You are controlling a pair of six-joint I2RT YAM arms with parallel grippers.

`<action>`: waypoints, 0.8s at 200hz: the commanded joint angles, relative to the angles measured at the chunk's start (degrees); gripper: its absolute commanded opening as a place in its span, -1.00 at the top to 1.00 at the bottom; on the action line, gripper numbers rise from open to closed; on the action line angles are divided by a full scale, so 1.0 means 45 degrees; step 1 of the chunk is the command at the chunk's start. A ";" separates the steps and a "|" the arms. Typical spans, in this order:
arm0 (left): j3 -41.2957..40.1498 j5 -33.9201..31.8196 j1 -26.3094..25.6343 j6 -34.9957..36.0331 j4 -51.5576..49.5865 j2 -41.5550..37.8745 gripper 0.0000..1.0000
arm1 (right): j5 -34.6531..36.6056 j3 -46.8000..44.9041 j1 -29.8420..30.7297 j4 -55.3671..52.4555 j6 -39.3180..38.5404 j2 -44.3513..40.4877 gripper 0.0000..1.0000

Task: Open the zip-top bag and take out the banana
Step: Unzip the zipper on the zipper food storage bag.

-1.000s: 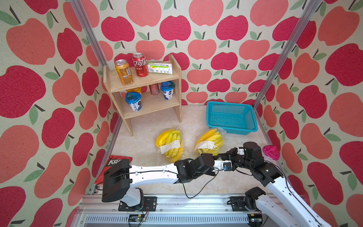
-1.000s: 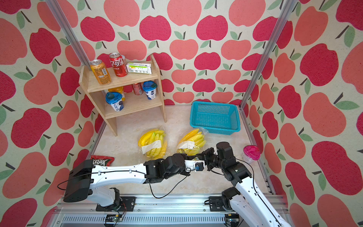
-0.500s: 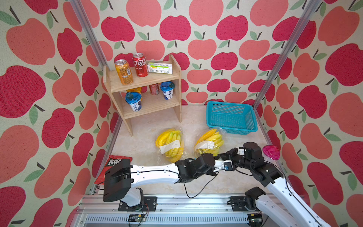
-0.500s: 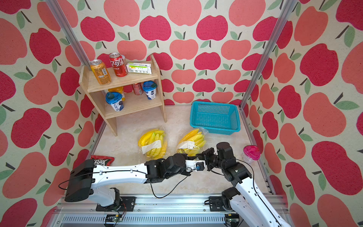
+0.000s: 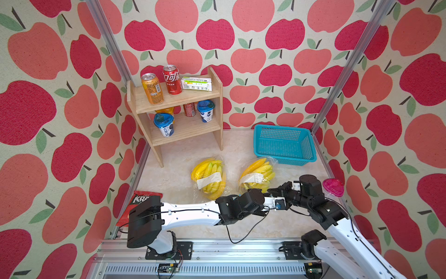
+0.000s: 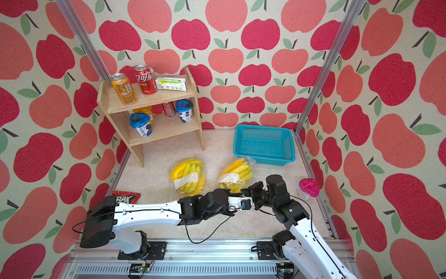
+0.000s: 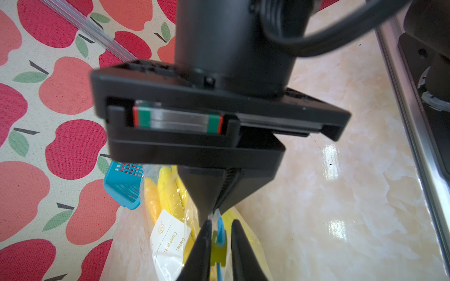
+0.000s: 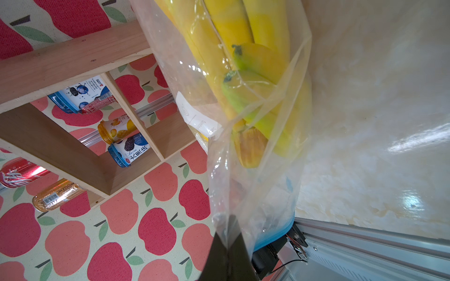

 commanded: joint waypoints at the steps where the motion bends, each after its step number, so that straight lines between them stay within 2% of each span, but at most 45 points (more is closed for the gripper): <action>1: 0.0170 -0.0238 -0.0031 -0.0078 -0.0009 0.0154 0.63 | -0.0048 -0.0242 0.0084 0.0132 0.0251 -0.0291 1.00; 68: -0.0417 -0.0483 -0.0001 0.0000 0.0393 0.0076 0.77 | -0.0106 -0.0089 -0.0153 -0.0133 0.0381 -0.0685 1.00; 160: -0.0671 -0.0792 0.0053 -0.0078 0.0597 -0.0095 0.78 | -0.0415 -0.0232 -0.0653 -0.0102 0.0615 -0.1331 1.00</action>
